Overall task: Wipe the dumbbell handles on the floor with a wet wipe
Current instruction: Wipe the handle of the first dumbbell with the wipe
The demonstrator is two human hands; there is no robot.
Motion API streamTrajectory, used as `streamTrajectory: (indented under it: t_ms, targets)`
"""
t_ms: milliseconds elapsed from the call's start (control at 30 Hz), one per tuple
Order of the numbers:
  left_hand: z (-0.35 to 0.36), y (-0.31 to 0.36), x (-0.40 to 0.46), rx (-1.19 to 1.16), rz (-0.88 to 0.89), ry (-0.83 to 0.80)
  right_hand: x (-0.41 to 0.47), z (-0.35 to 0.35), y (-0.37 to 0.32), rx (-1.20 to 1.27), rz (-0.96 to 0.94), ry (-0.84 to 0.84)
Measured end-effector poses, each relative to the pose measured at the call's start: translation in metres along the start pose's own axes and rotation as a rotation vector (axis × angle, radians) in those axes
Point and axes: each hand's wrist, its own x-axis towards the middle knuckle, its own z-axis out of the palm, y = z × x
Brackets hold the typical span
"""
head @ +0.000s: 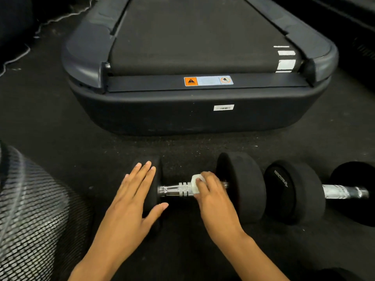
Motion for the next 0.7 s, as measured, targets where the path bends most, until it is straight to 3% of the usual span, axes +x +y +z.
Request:
streamTrajectory:
  t_ms: [133, 300, 433, 600, 700]
  targets:
    - [-0.001, -0.006, -0.001, -0.042, 0.085, -0.003, 0.006, 0.015, 0.003, 0.126, -0.042, 0.007]
    - [0.002, -0.005, -0.002, -0.102, 0.075, 0.017, -0.008, 0.024, 0.015, 0.047, -0.169, 0.101]
    - [0.004, -0.005, -0.003, -0.1, 0.075, 0.016, 0.007, 0.03, 0.001, 0.086, -0.071, 0.175]
    - [0.003, -0.006, -0.003, -0.12, 0.07, 0.02, -0.005, 0.028, 0.013, 0.103, -0.144, 0.177]
    - [0.004, -0.005, -0.002, -0.116, 0.07, 0.025, 0.001, 0.029, 0.007, 0.107, -0.033, 0.213]
